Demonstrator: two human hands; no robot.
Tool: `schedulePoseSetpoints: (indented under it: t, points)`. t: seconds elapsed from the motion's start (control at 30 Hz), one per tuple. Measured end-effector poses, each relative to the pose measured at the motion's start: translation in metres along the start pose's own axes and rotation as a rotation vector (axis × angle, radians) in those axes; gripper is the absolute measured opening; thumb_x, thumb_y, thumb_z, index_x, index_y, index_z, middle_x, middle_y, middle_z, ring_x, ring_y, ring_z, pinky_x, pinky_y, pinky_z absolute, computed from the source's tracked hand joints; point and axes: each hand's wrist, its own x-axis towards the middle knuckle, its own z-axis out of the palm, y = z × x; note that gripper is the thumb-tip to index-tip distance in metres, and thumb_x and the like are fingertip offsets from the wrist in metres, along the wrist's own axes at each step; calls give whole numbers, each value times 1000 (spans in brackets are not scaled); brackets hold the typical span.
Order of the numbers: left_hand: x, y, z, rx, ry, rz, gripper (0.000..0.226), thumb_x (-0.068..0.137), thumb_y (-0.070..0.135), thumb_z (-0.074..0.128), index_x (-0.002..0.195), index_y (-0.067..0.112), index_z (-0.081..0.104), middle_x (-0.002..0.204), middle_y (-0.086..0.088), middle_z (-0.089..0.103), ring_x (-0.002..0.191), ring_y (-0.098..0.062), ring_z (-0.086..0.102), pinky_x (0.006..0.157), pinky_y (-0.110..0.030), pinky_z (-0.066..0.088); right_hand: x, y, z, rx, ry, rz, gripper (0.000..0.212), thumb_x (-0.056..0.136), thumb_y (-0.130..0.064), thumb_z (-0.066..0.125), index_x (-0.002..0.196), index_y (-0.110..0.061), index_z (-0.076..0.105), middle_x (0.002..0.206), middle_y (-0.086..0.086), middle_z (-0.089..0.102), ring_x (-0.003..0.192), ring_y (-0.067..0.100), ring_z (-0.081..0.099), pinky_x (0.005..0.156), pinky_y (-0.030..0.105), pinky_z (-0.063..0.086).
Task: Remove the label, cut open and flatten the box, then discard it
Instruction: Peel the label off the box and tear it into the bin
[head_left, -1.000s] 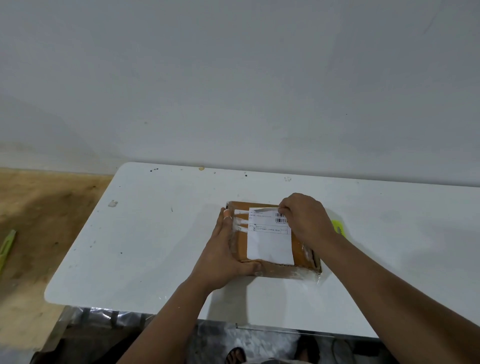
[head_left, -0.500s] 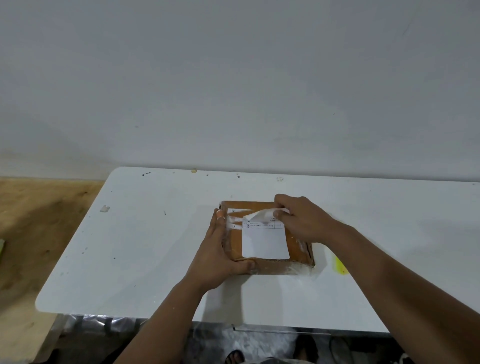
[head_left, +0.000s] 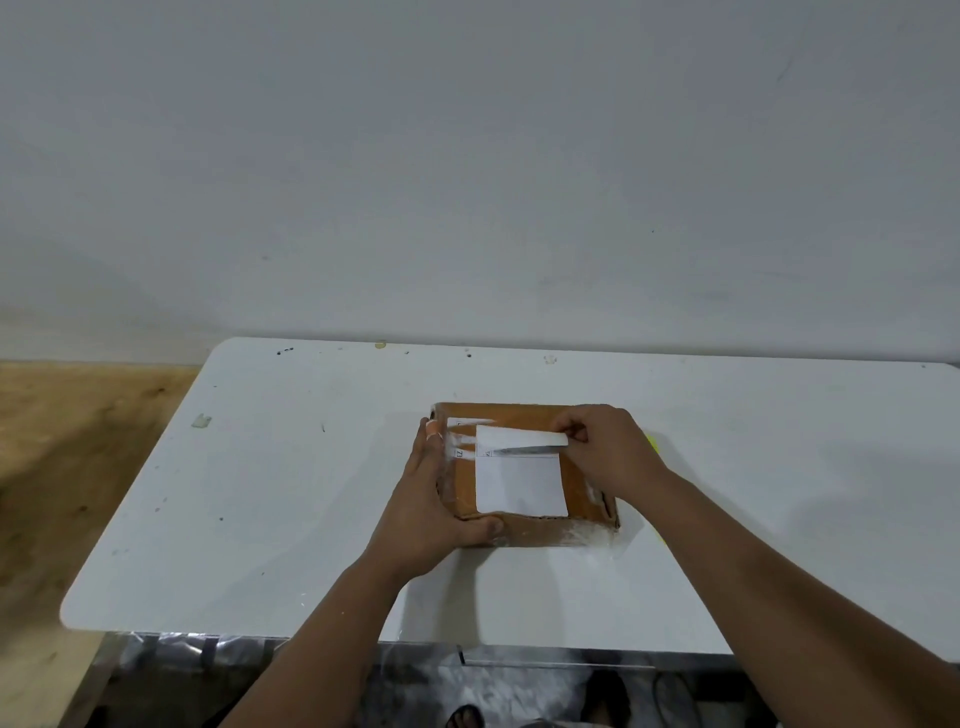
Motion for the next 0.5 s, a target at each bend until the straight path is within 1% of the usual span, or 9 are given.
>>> schedulePoseSetpoints:
  t: [0.07,0.1,0.13,0.17,0.23,0.27,0.37,0.43,0.5]
  points:
    - [0,-1,0,5,3,5,137,55,68,84,151,50,-13,161,29,-4,149,3,-1,121,-38,20,-1,-1,2,-55,11,-25,17,88,-6,59,86,-19,70,83,-4,68,77,17,63,70,30,52]
    - [1,-1,1,6,3,8,137,55,68,84,151,50,-13,161,29,-4,149,4,-2,121,-37,20,-3,-2,2,-76,2,-35,14,90,-8,58,85,-18,67,81,-2,67,76,19,62,70,34,51]
    - [1,-1,1,9,5,8,137,55,68,84,151,50,-13,161,29,-4,149,3,-2,121,-37,20,-5,-4,1,-100,-14,-49,12,92,-11,57,85,-16,65,80,-1,65,75,19,59,69,35,49]
    - [1,-2,1,11,5,7,136,55,69,83,151,51,-12,162,28,-4,149,3,-1,121,-37,20,-7,-6,0,-123,-33,-67,11,94,-14,57,86,-13,63,81,0,64,74,18,56,67,34,46]
    - [2,-3,2,19,2,4,135,55,70,83,150,51,-12,162,26,-4,148,2,0,120,-36,21,-10,-13,-5,-143,-68,-83,16,96,-19,54,87,-9,61,81,3,62,72,17,52,64,32,41]
    - [1,-3,2,24,0,4,135,55,71,82,150,52,-12,162,26,-4,148,2,2,120,-35,21,-10,-16,-8,-140,-88,-81,18,97,-21,53,85,-10,59,79,2,60,68,17,51,61,32,39]
    - [2,-4,2,24,-5,17,131,57,69,83,146,56,-12,162,27,-1,144,6,8,115,-29,24,-12,-23,-19,-89,-175,-62,24,98,-23,50,75,-27,48,72,-10,53,56,6,48,54,24,34]
    - [1,-4,2,26,-10,15,132,58,65,84,148,52,-11,161,28,-3,140,9,6,113,-25,22,-12,-25,-25,-13,-227,-38,24,98,-23,51,75,-33,49,77,-10,57,58,8,52,55,24,38]
    - [2,-4,2,36,-14,-2,133,59,65,84,153,44,-9,160,29,-4,142,7,6,113,-25,21,-12,-26,-29,56,-261,-16,20,96,-25,53,78,-34,55,85,-8,61,65,11,57,59,26,42]
